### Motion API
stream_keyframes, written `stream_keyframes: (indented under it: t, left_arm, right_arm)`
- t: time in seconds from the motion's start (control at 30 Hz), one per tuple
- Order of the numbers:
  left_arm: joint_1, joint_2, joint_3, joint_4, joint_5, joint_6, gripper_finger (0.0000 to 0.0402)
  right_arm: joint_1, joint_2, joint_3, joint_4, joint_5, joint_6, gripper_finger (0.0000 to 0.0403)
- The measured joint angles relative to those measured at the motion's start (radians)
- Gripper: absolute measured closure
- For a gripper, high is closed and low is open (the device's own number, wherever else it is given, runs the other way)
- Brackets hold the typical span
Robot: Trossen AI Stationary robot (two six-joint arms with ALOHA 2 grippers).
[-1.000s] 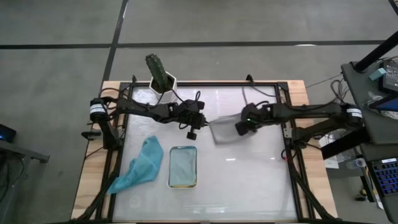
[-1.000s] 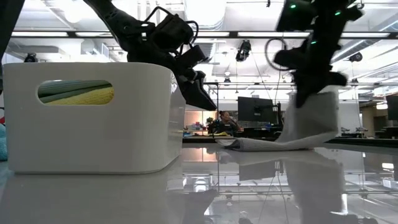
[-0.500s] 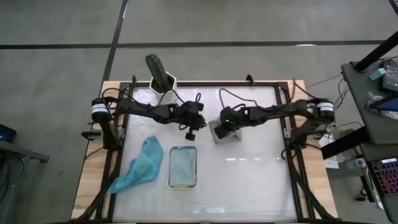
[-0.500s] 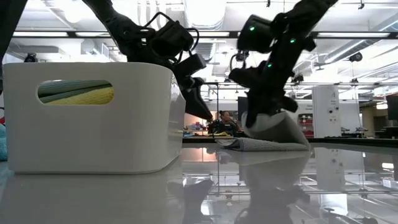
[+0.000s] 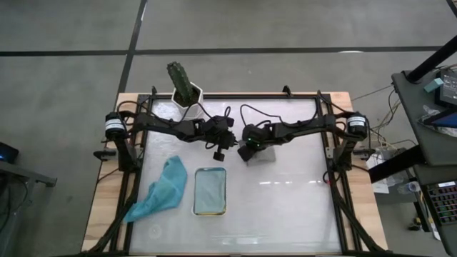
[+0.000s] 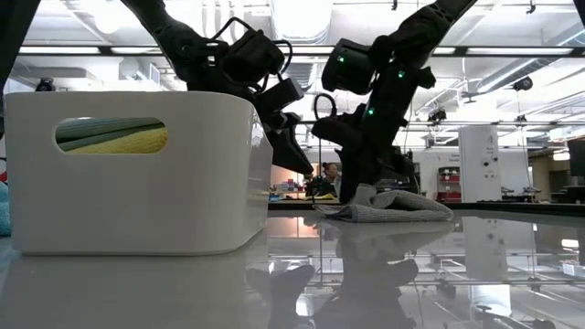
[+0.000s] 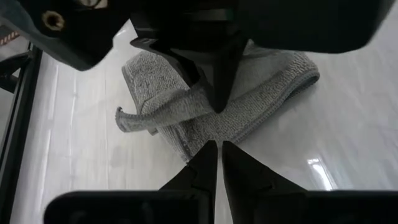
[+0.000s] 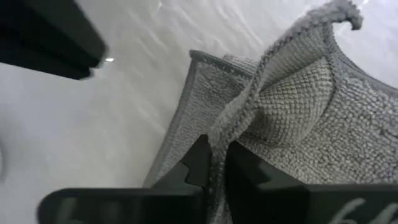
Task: Fold microfiber towels
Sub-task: Fold the gray microfiber towel
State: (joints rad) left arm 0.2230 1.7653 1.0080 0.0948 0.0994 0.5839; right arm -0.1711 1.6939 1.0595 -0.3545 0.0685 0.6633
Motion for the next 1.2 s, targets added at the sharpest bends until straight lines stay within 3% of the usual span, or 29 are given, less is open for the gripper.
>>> stream_keyframes:
  t: [0.23, 0.47, 0.73, 0.93, 1.2]
  left_arm:
    - [0.0, 0.0, 0.0, 0.001, -0.004, 0.0, 0.0391]
    - [0.0, 0.0, 0.0, -0.001, -0.033, -0.003, 0.0391]
    - [-0.025, 0.0, 0.0, 0.0, -0.034, -0.083, 0.0391]
    - [-0.058, 0.0, 0.004, 0.001, -0.034, -0.109, 0.0391]
    - [-0.107, 0.0, 0.035, 0.005, -0.048, -0.111, 0.0391]
  right_arm:
    - [0.0, -0.003, 0.015, -0.008, -0.043, -0.05, 0.0303]
    - [0.0, -0.107, 0.019, -0.086, -0.051, -0.184, 0.0231]
    - [0.034, -0.263, -0.044, -0.277, -0.043, -0.414, 0.0203]
    - [0.061, -0.365, -0.206, -0.107, -0.04, -0.556, 0.0202]
    - [0.08, -0.376, -0.432, 0.253, -0.051, -0.63, 0.0202]
